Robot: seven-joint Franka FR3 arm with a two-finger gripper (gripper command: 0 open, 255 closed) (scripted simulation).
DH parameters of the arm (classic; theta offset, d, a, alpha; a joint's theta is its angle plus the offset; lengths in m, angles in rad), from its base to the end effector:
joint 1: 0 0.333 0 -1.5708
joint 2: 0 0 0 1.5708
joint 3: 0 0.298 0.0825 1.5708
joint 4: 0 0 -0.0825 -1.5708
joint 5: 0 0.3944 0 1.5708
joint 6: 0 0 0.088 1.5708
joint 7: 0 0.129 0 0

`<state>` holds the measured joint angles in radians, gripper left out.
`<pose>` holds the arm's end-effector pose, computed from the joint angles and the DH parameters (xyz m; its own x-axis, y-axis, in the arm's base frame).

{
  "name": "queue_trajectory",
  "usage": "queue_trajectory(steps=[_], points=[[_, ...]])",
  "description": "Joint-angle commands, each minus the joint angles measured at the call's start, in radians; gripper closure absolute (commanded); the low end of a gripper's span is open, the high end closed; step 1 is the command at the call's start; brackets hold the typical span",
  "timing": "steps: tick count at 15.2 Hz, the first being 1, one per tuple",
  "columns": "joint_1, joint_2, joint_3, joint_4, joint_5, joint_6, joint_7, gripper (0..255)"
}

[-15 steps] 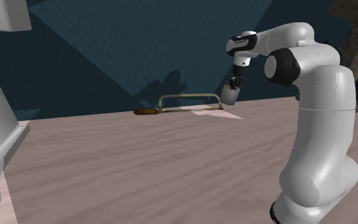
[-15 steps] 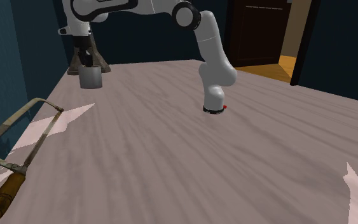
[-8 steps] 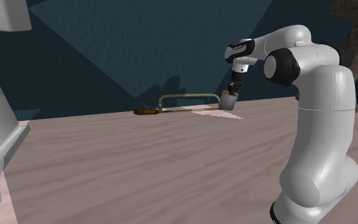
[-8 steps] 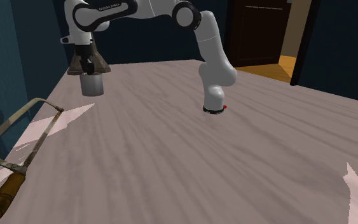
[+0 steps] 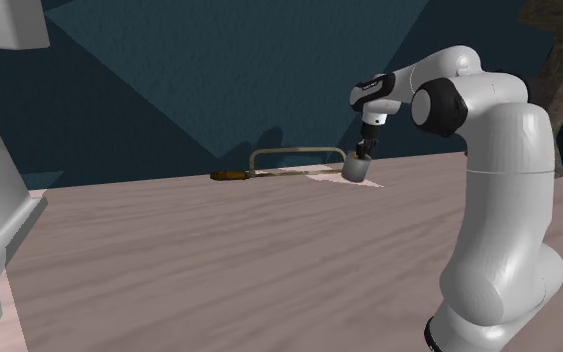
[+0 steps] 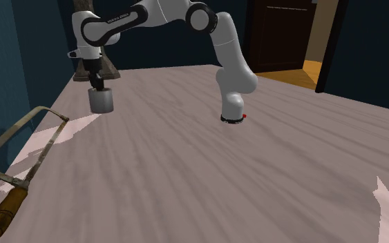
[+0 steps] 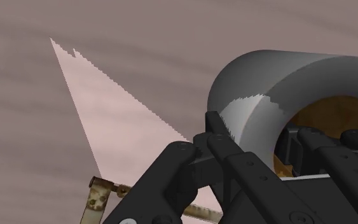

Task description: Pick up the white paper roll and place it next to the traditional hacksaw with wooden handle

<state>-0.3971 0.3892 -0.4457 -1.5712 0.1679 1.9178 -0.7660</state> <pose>0.4765 -0.4670 0.3924 0.9944 -0.1052 -0.0067 -0.1052 -0.9944 0.0028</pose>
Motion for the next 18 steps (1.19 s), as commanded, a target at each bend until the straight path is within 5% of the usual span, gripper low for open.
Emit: queue_trajectory(steps=[1,12,18], points=[[0.002,-0.003,0.000,-0.029,0.000,0.027,-0.002,255],[-0.002,0.049,0.014,-0.116,0.029,0.161,-0.020,255],[-0.002,0.049,0.014,-0.116,0.029,0.161,-0.020,255]])
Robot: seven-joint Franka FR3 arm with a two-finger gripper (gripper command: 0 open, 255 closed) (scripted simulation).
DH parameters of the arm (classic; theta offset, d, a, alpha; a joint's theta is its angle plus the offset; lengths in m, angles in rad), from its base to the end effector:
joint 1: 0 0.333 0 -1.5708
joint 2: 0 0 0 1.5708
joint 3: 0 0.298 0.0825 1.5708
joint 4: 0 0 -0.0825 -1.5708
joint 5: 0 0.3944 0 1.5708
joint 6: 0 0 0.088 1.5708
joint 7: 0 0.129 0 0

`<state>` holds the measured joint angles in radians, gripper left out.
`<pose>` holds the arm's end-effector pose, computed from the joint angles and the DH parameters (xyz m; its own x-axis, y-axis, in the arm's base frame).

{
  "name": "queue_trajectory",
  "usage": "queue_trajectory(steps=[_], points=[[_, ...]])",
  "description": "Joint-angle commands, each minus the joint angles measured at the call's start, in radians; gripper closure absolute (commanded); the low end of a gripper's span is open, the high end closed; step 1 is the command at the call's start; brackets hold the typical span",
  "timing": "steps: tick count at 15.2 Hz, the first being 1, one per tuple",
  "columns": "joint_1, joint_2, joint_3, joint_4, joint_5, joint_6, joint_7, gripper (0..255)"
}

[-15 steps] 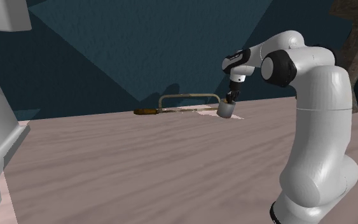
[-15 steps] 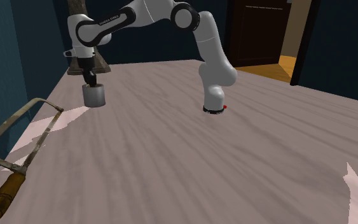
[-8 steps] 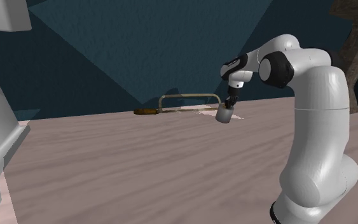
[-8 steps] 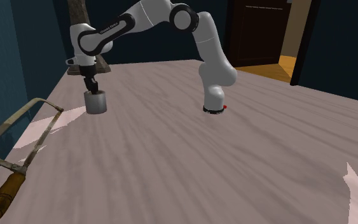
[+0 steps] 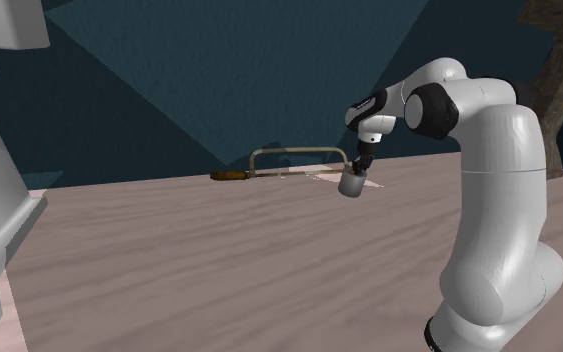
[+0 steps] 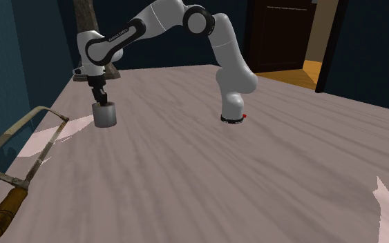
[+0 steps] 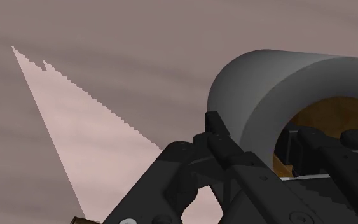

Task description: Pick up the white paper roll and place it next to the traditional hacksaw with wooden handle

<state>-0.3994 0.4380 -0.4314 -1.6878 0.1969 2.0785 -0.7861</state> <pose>0.4729 -0.4650 0.3198 0.9944 -0.1053 -0.0066 -0.1053 -0.9944 0.0030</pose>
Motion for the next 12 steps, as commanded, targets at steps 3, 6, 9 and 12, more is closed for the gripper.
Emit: queue_trajectory(steps=[3,6,9,12], points=[[0.000,0.000,0.000,0.000,0.000,0.000,0.000,0],[0.000,-0.001,0.000,0.000,0.000,0.000,0.000,0],[0.002,-0.013,-0.004,0.016,-0.007,-0.027,0.004,0],[0.005,-0.044,-0.012,0.068,-0.024,-0.107,0.016,0]])
